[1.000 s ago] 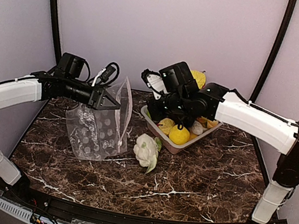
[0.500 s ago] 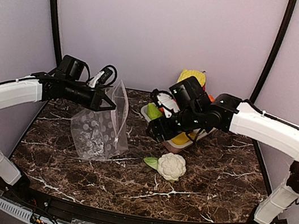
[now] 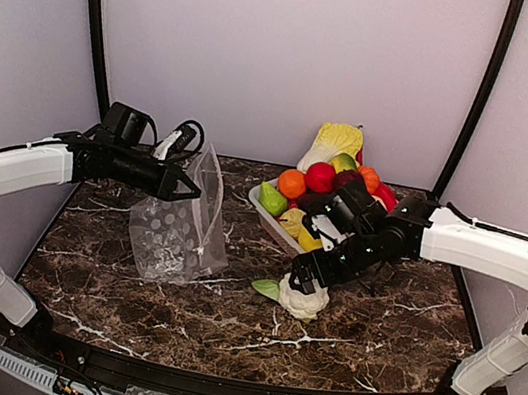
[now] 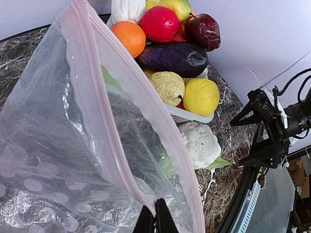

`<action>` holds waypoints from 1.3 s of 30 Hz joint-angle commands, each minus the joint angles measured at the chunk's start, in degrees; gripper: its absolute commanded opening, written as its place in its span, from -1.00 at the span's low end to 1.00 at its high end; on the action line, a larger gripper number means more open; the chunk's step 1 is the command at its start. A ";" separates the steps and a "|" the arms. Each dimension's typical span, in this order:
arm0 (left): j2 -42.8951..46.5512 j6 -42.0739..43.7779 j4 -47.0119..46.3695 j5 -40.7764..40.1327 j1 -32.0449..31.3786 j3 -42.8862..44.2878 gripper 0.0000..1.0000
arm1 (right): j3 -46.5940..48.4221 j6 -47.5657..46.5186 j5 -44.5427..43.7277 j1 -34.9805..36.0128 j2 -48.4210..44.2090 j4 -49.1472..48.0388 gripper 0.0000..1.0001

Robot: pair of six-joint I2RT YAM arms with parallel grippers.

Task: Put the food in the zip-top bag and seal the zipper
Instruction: Pick up the fake vegetable from the center of the board.

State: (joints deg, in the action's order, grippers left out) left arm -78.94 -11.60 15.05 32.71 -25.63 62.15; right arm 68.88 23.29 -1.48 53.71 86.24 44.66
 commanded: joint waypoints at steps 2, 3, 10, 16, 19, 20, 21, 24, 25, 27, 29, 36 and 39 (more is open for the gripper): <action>1.95 0.00 -0.30 0.67 0.22 -1.79 -0.99 | 5.27 0.13 2.61 -0.85 4.87 1.29 0.97; 1.84 -0.01 -0.35 0.84 0.18 -1.78 -0.99 | 6.26 -0.09 1.92 -0.85 4.79 2.29 0.97; 2.07 -0.02 -1.13 1.43 0.23 -2.50 -0.99 | 3.82 -2.96 2.50 -6.60 -3.00 2.78 0.97; 3.04 1.32 -1.84 0.10 0.23 -2.85 -0.99 | -10.21 -5.29 8.73 -12.20 -7.98 -10.34 0.97; 3.21 1.63 -1.95 -0.28 0.23 -2.99 -0.99 | -16.19 -6.47 13.51 -14.83 -10.42 -17.32 0.94; 3.25 1.72 -1.89 -0.50 0.23 -2.95 -0.99 | -18.32 -7.13 14.70 -15.11 -10.69 -19.08 0.92; 3.26 1.82 -1.83 -0.61 0.23 -2.98 -0.99 | -19.61 -8.02 15.99 -15.20 -10.51 -20.58 0.91; 3.35 2.26 -1.59 -1.13 0.23 -2.79 -0.99 | -22.53 -10.40 21.39 -15.22 -10.00 -25.41 0.86; 3.35 2.31 -1.55 -1.23 0.23 -2.77 -0.99 | -23.10 -11.01 22.82 -15.26 -9.95 -26.78 0.86; 3.28 2.43 -1.45 -1.45 0.23 -2.70 -0.99 | -23.62 -12.19 24.26 -15.24 -9.76 -28.61 0.87; 3.20 2.44 -1.41 -1.38 0.23 -2.68 -0.99 | -24.06 -13.41 24.65 -15.22 -8.66 -29.67 0.88; 3.08 2.42 -1.51 -0.39 0.23 -2.73 -0.99 | -24.98 -16.26 22.21 -14.34 -2.85 -32.99 0.84; 3.09 2.53 -1.41 -0.54 0.23 -2.80 -0.99 | -24.94 -16.92 20.85 -13.26 -0.76 -34.46 0.84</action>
State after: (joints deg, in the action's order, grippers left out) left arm -77.52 -10.04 13.58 31.94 -25.61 60.01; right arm 44.84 8.56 21.06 39.05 83.29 14.13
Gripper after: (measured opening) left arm 0.009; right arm 0.920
